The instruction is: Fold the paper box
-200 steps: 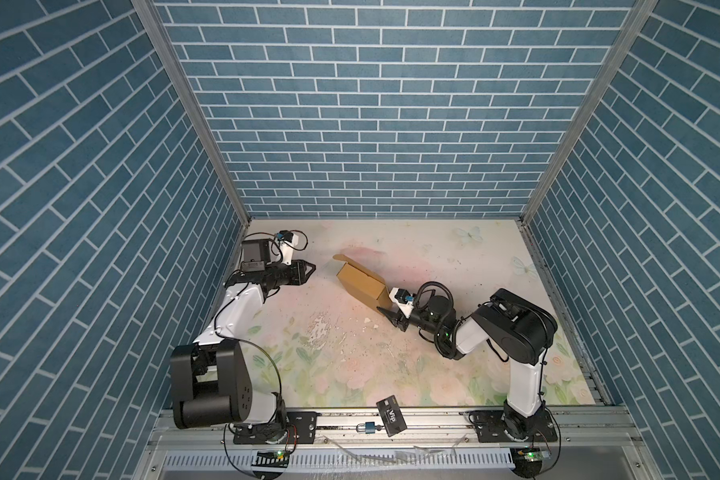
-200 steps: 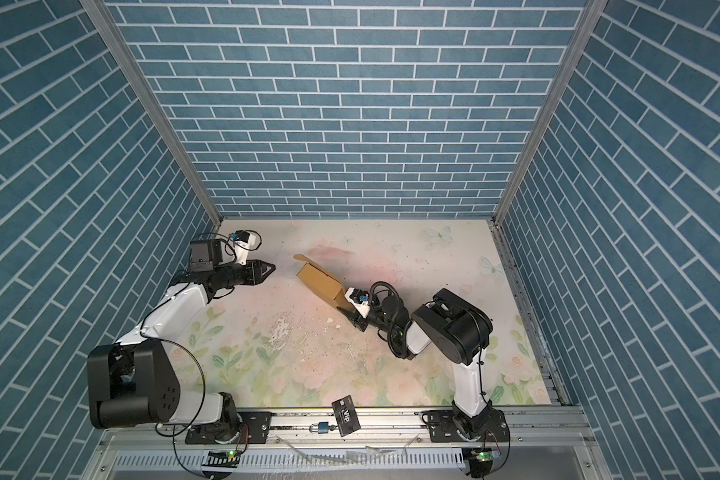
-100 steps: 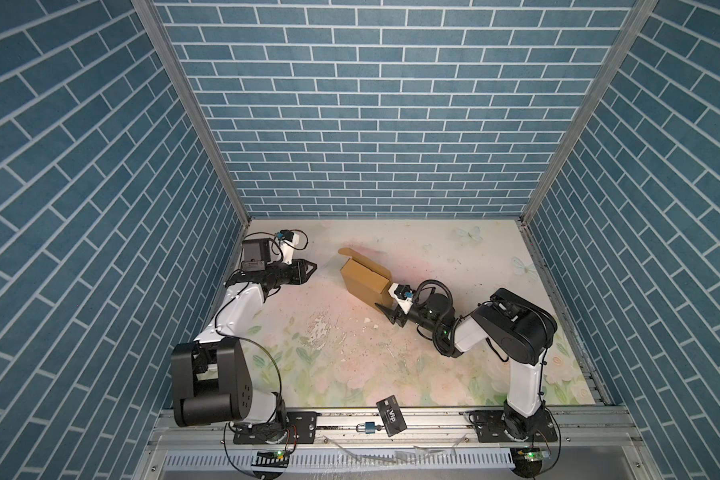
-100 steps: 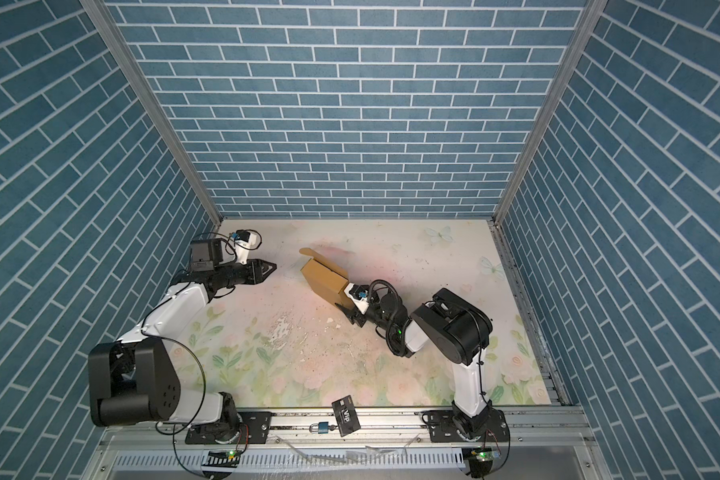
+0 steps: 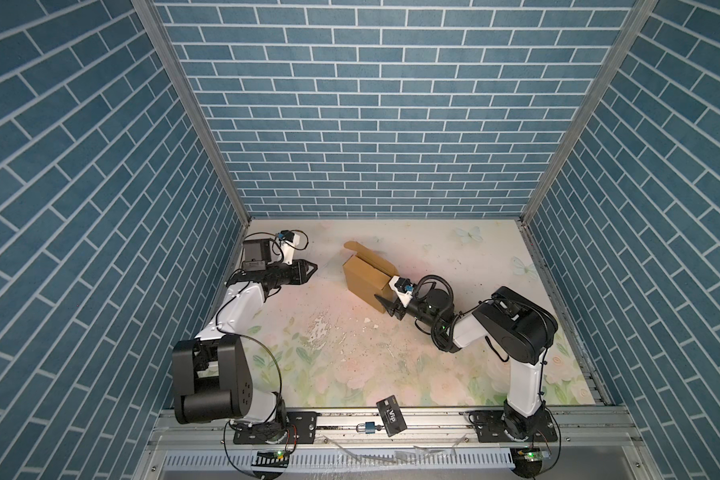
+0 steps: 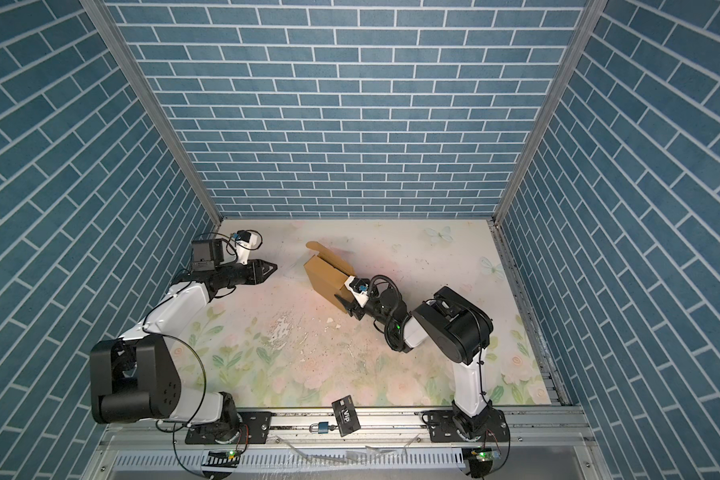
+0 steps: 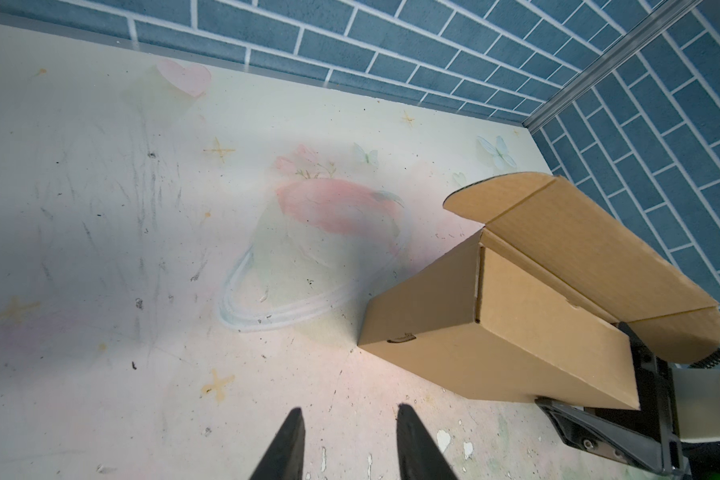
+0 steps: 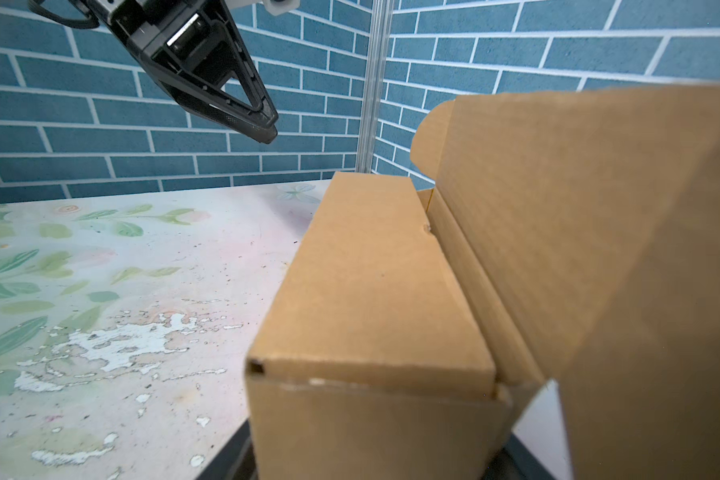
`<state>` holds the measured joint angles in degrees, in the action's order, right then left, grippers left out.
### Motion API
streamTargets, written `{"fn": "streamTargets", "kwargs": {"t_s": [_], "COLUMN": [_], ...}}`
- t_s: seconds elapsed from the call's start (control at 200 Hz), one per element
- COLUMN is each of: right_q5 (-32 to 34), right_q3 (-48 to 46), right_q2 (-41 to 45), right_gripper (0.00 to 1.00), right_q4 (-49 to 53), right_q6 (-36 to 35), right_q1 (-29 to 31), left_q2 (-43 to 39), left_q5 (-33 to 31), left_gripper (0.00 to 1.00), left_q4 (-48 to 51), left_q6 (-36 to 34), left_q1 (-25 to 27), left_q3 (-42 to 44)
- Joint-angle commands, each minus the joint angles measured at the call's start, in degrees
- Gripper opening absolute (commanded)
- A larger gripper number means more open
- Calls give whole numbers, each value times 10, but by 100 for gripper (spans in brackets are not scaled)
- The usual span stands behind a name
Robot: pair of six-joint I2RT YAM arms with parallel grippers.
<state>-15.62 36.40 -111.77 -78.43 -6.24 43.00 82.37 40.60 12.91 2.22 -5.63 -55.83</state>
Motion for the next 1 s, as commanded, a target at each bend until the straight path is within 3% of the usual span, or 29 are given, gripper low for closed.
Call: {"fn": "streamTargets", "kwargs": {"t_s": [0.0,0.19,0.5,0.605,0.81,0.995], "right_q5": [5,-10,-23,-77,-178,-226], "right_q3": [13,12,11,7,-11,-15], "right_q2": [21,16,23,26,45,34], "right_gripper": [63,54,55,54,50,48], "right_q4": [-17,-17,-18,-17,-16,-12], "right_q6": [18,17,23,24,47,58], "right_q1": [-3,-13,-18,-29,-54,-65], "left_q2": [6,5,2,4,-12,-1], "left_q5": [7,5,8,48,173,261], "left_gripper": [39,39,39,40,46,48], "left_q4": [-4,-6,-6,-18,1,244], "left_q6": [2,-2,-3,-24,-169,-456], "left_q1": [1,1,1,1,-11,-6], "left_q3": [1,5,6,2,-9,-113]}}
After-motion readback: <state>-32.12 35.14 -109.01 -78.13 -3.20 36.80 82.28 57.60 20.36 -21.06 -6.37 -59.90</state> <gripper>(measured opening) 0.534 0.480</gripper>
